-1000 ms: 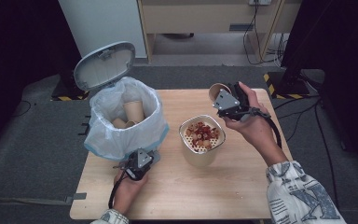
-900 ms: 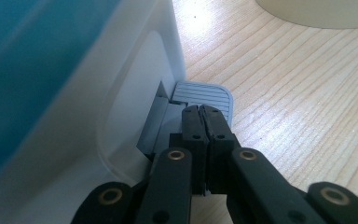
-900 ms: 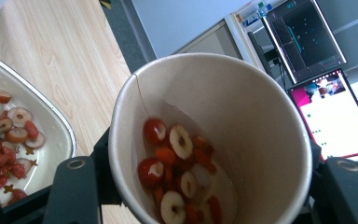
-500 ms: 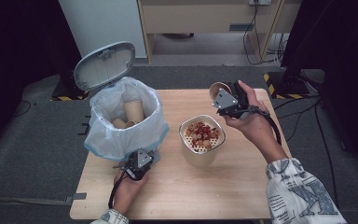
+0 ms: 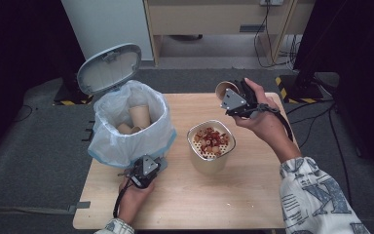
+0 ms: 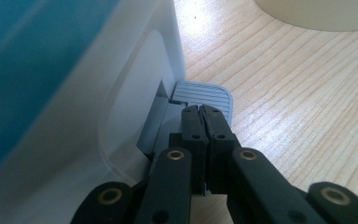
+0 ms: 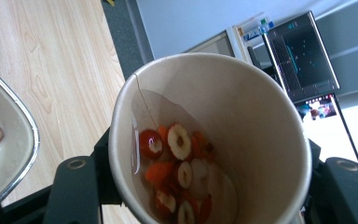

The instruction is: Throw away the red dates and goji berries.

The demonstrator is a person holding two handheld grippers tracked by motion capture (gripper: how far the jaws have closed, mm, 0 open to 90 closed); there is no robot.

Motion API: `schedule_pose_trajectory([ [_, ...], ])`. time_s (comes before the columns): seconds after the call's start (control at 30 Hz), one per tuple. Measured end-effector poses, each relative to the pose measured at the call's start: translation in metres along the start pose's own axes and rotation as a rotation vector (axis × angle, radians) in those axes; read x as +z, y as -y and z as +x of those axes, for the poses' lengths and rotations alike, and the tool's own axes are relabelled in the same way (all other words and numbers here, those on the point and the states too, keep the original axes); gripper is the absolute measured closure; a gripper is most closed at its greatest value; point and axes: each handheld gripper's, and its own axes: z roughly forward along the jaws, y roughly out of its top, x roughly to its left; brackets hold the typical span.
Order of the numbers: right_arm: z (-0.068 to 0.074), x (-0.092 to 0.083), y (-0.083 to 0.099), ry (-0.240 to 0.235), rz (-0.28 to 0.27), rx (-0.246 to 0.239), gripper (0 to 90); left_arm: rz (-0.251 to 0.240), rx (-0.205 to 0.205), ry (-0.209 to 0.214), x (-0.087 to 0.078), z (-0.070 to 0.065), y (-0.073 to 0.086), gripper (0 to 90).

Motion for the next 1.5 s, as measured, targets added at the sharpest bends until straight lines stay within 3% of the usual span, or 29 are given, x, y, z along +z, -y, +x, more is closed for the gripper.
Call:
schedule_pose_trajectory([
  [0.67,0.004,-0.012,-0.009,0.020,-0.040,-0.102,35.4,0.004,0.000,0.000,0.000,0.000,0.000,87.5],
  [1.5,0.010,-0.021,-0.014,0.060,-0.018,-0.216,35.8,0.006,0.007,-0.001,0.000,0.000,0.000,87.5],
])
